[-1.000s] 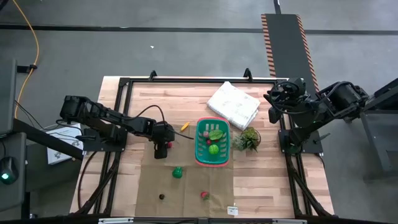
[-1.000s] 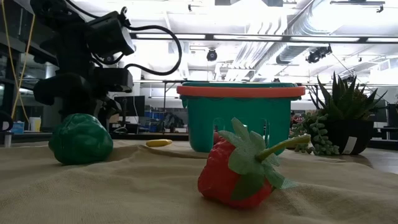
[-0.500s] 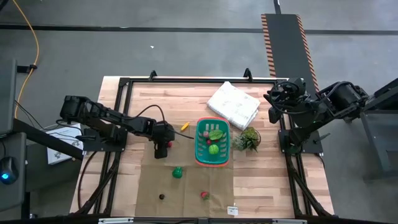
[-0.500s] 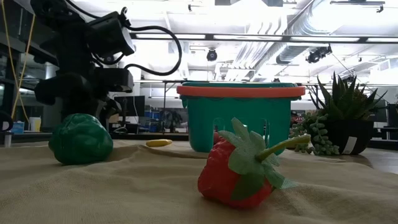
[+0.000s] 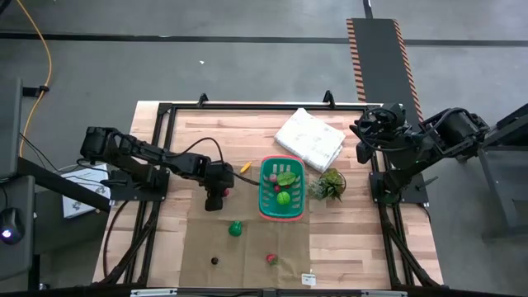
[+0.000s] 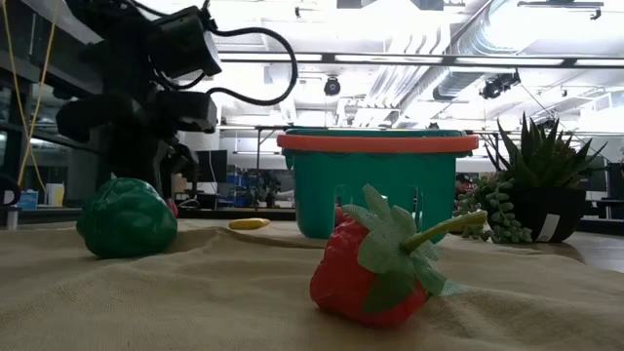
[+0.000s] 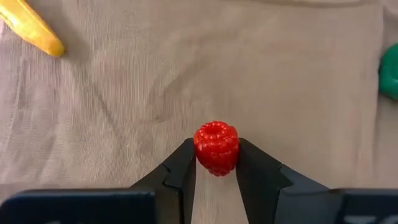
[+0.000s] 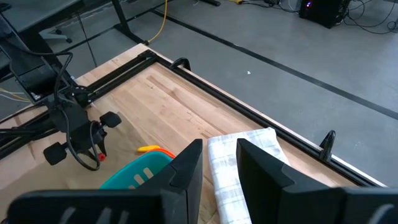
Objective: Pick and placing Produce into tupperware
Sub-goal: Put the red raspberry into the blue basket
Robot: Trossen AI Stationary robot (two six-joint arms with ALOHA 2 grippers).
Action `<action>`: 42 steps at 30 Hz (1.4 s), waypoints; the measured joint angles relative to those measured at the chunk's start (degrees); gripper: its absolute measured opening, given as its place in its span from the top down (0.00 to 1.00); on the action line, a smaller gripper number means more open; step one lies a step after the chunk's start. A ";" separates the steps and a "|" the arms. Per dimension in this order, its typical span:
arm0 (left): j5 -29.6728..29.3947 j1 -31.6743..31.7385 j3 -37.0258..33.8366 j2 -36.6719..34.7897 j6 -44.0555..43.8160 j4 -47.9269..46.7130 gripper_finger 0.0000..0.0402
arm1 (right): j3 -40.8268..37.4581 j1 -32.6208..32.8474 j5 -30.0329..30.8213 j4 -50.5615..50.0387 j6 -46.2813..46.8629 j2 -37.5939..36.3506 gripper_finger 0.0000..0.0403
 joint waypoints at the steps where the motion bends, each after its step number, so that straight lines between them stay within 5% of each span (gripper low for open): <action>1: 0.07 0.00 0.64 0.00 0.51 -1.11 0.79 | 0.00 0.01 0.00 0.00 -0.04 -0.01 0.78; 19: 7.64 0.02 10.89 -0.11 1.36 -4.67 0.80 | 0.00 -0.01 0.00 0.00 -0.11 0.01 0.78; 31: 7.92 0.04 21.60 -0.13 2.87 -8.83 0.79 | 0.00 0.01 0.00 0.00 -1.18 -0.01 0.78; 42: 5.77 0.07 27.53 -0.20 3.00 -2.13 0.78 | 0.00 0.01 0.00 0.00 -2.67 0.01 0.78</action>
